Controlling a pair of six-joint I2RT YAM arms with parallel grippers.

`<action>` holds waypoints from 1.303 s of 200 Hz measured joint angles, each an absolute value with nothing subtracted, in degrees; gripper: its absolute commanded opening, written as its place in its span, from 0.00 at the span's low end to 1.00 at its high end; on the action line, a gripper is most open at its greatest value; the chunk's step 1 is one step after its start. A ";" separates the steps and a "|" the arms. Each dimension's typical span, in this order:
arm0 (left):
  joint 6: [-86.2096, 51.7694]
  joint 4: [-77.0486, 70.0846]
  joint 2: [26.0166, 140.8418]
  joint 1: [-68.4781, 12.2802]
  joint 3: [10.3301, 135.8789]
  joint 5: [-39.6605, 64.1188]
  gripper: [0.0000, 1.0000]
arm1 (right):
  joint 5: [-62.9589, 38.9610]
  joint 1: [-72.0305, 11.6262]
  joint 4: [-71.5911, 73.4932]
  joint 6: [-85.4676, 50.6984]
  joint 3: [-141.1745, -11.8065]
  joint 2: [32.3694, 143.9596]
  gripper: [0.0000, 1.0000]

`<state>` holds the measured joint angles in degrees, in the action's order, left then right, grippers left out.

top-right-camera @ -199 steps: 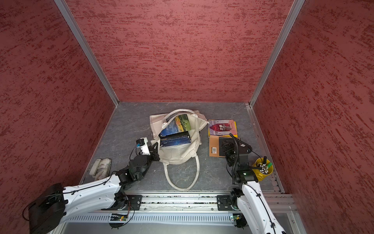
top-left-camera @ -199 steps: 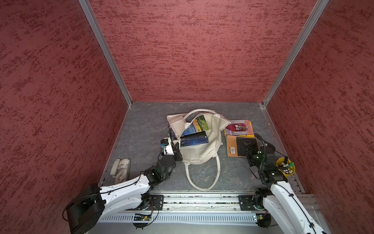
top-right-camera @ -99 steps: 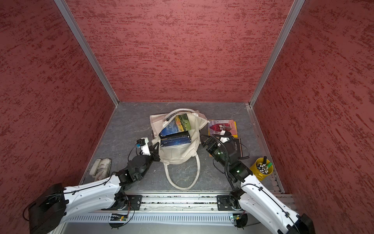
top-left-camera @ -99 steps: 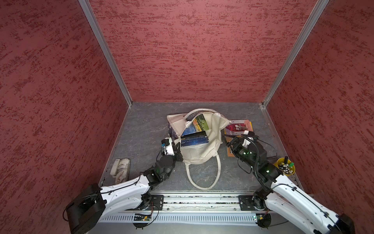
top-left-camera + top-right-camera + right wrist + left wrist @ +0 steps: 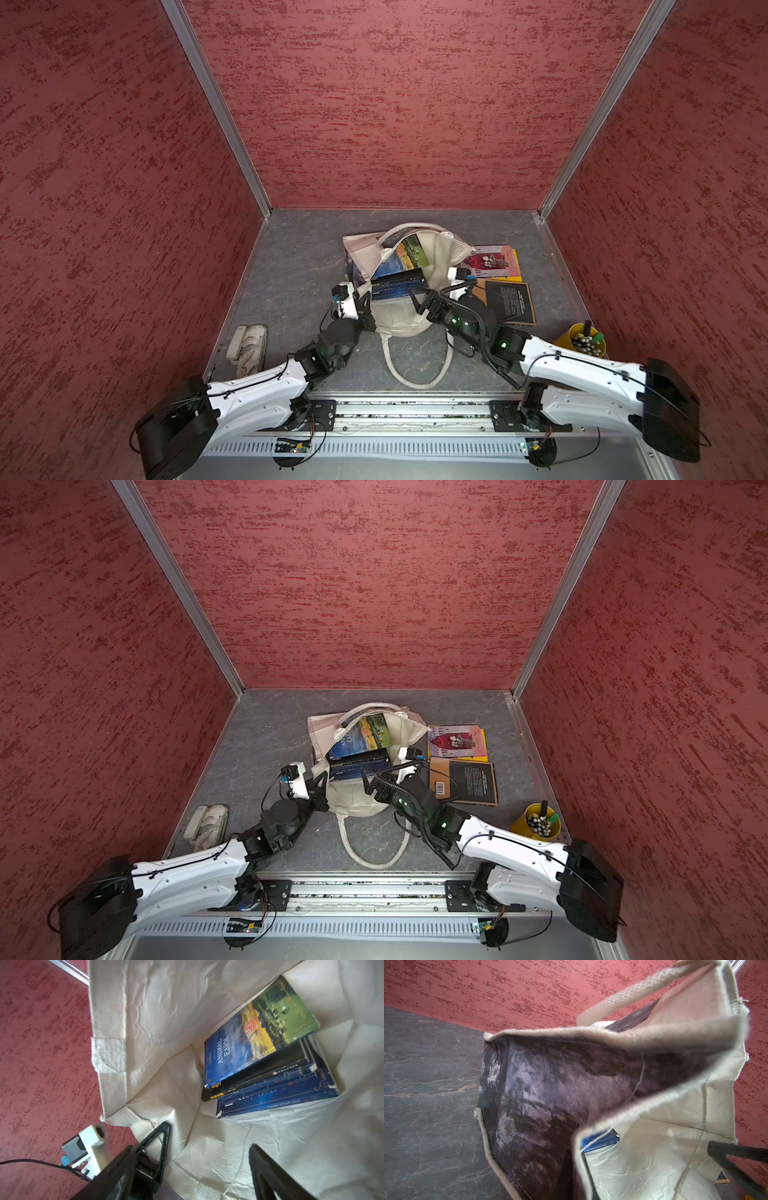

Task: Take out the books from the canvas bag
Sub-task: Pick up the book from the canvas bag.

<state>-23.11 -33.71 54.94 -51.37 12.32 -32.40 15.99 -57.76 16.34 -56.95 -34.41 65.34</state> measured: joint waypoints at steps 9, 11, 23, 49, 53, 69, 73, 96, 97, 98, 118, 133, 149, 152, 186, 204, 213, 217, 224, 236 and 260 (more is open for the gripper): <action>-23.11 -33.85 55.11 -51.37 12.32 -32.32 0.00 | 16.32 -58.57 17.34 -56.97 -34.52 66.78 0.84; -23.11 -33.89 55.16 -51.37 12.32 -32.21 0.00 | 16.34 -58.67 17.63 -56.97 -34.57 67.18 0.83; -23.11 -33.95 55.18 -51.37 12.32 -32.08 0.00 | 16.36 -59.22 19.07 -56.97 -34.96 69.45 0.82; -23.11 -33.95 55.18 -51.37 12.32 -31.99 0.00 | 16.32 -59.44 21.10 -56.99 -38.19 76.09 0.79; -23.11 -33.95 55.18 -51.37 12.32 -31.99 0.00 | 16.32 -59.42 21.43 -56.97 -38.85 77.25 0.78; -23.11 -33.95 55.11 -51.37 12.29 -31.97 0.00 | 16.34 -59.40 22.22 -57.08 -41.54 81.17 0.74; -23.11 -33.95 55.09 -51.37 12.29 -31.97 0.00 | 16.34 -59.24 22.50 -57.12 -42.15 82.26 0.73; -23.11 -34.00 55.00 -51.37 12.16 -31.97 0.00 | 15.99 -58.00 24.25 -58.11 -44.80 87.53 0.66; -23.11 -34.00 55.00 -51.37 12.16 -31.97 0.00 | 15.99 -57.93 24.32 -58.11 -44.84 87.68 0.66; -23.11 -34.00 55.00 -51.37 12.14 -31.97 0.00 | 15.94 -57.78 24.40 -58.19 -44.91 87.99 0.66; -23.11 -34.13 55.00 -51.37 12.08 -31.92 0.00 | 15.38 -55.37 25.69 -59.64 -45.34 91.61 0.63; -23.11 -34.20 55.00 -51.37 12.08 -31.92 0.00 | 15.22 -53.67 25.98 -60.27 -45.80 94.04 0.62; -23.14 -34.30 55.00 -51.33 12.08 -31.88 0.00 | 15.20 -52.12 26.30 -60.88 -46.83 96.25 0.58; -23.14 -34.33 55.00 -51.31 12.05 -31.86 0.00 | 15.20 -51.83 26.37 -60.93 -47.11 96.66 0.57; -23.14 -34.37 55.00 -51.27 11.99 -31.75 0.00 | 13.61 -48.53 28.16 -62.06 -50.74 101.56 0.53; -23.14 -34.37 55.00 -51.27 11.99 -31.75 0.00 | 13.74 -47.77 27.49 -62.02 -52.88 103.61 0.53; -23.14 -34.37 55.00 -51.27 11.99 -31.73 0.00 | 13.78 -47.46 27.49 -62.02 -53.63 104.20 0.53; -23.14 -34.37 55.00 -51.27 11.99 -31.73 0.00 | 13.78 -47.35 27.55 -62.06 -53.87 104.42 0.53; -23.14 -34.37 55.00 -51.27 11.99 -31.70 0.00 | 13.74 -47.03 27.64 -62.24 -54.19 104.77 0.53; -23.14 -34.37 55.00 -51.27 11.99 -31.66 0.00 | 13.69 -46.46 27.73 -62.70 -54.57 105.51 0.53; -23.14 -34.33 55.00 -51.27 11.99 -31.53 0.00 | 13.52 -45.54 28.64 -63.70 -55.07 107.37 0.53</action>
